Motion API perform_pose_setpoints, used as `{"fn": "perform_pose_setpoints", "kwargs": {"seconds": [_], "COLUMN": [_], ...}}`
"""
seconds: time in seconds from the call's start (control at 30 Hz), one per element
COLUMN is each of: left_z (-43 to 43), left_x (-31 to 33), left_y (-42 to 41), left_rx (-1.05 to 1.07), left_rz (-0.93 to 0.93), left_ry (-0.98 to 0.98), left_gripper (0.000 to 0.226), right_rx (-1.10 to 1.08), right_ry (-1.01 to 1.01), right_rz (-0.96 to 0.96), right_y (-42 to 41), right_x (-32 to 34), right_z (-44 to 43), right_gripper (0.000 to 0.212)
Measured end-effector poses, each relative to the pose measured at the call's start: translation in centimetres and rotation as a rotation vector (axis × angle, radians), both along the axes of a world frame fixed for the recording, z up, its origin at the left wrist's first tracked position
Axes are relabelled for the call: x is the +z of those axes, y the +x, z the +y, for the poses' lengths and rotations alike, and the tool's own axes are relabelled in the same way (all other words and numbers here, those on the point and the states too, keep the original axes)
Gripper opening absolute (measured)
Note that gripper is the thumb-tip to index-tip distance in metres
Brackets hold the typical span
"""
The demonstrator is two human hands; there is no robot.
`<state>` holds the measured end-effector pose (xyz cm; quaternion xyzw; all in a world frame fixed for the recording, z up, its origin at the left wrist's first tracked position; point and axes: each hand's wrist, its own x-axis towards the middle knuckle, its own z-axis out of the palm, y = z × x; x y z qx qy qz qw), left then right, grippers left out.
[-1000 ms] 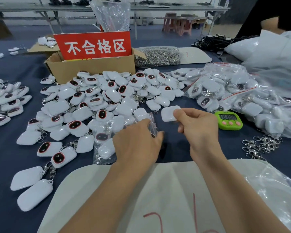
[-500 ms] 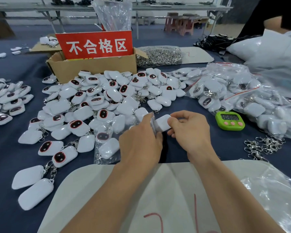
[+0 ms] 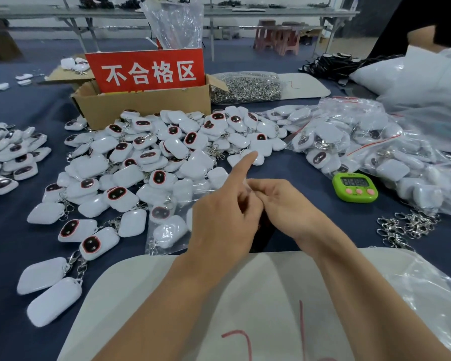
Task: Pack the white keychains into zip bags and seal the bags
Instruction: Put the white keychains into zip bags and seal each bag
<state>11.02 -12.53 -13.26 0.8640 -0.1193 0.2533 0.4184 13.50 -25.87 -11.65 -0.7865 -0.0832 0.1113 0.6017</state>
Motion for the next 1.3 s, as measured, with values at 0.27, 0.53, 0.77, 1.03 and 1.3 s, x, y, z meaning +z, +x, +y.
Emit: {"fn": "perform_pose_setpoints", "kwargs": {"seconds": [0.27, 0.53, 0.77, 1.03, 1.3], "left_z": [5.6, 8.5, 9.1, 11.1, 13.2], "left_x": [2.4, 2.9, 3.0, 2.6, 4.4], "left_y": [3.0, 4.0, 4.1, 3.7, 3.7], "left_rx": [0.2, 0.388, 0.44, 0.323, 0.187], "left_rz": [-0.102, -0.064, 0.072, 0.029, 0.607], "left_ry": [-1.06, -1.27, -1.274, -0.705, 0.392], "left_gripper": [0.032, 0.028, 0.033, 0.035, 0.018], "right_rx": [-0.639, -0.347, -0.149, -0.653, -0.731], "right_ry": [-0.163, -0.448, -0.689, -0.051, 0.275], "right_rz": [-0.161, -0.326, -0.423, -0.286, -0.147], "right_y": [1.3, 4.5, 7.9, 5.6, -0.8], "right_x": [-1.7, -2.5, -2.6, -2.9, -2.5], "right_z": [-1.9, -0.4, 0.5, -1.5, -2.5], "right_gripper": [0.029, 0.052, 0.049, 0.028, 0.019]}}
